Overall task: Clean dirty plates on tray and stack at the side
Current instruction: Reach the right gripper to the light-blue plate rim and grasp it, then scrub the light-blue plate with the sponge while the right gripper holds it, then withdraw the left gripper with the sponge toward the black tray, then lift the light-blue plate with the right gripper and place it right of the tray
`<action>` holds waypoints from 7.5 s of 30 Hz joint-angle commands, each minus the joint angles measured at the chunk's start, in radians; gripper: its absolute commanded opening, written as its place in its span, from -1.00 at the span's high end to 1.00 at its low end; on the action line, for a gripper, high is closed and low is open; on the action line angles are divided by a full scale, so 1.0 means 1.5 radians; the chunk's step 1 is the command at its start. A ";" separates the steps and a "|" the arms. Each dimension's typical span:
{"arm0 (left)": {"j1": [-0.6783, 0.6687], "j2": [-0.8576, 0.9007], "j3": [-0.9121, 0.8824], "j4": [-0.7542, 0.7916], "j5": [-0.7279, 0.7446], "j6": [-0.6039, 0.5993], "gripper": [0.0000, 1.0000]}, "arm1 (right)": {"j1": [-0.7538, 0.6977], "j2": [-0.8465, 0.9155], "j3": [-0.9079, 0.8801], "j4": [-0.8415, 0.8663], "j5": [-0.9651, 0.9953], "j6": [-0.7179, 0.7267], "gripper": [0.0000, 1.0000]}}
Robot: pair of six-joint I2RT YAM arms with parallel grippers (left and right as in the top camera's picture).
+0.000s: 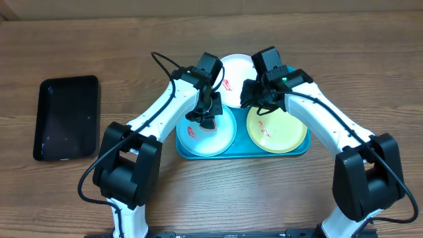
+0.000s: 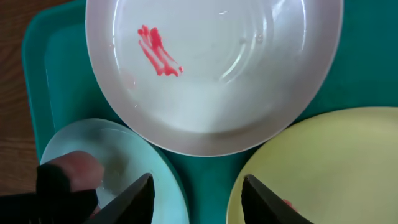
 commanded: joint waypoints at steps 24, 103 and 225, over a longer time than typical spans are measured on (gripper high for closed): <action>0.001 0.002 -0.001 0.002 0.005 0.013 0.91 | 0.029 0.114 -0.018 0.005 -0.116 -0.175 0.16; -0.006 0.069 0.008 -0.045 0.110 0.142 0.92 | 0.029 0.141 -0.018 0.012 -0.116 -0.145 0.58; 0.527 -0.085 0.155 -0.235 0.007 0.066 0.92 | -0.572 0.155 0.218 -0.193 -0.011 -0.182 0.92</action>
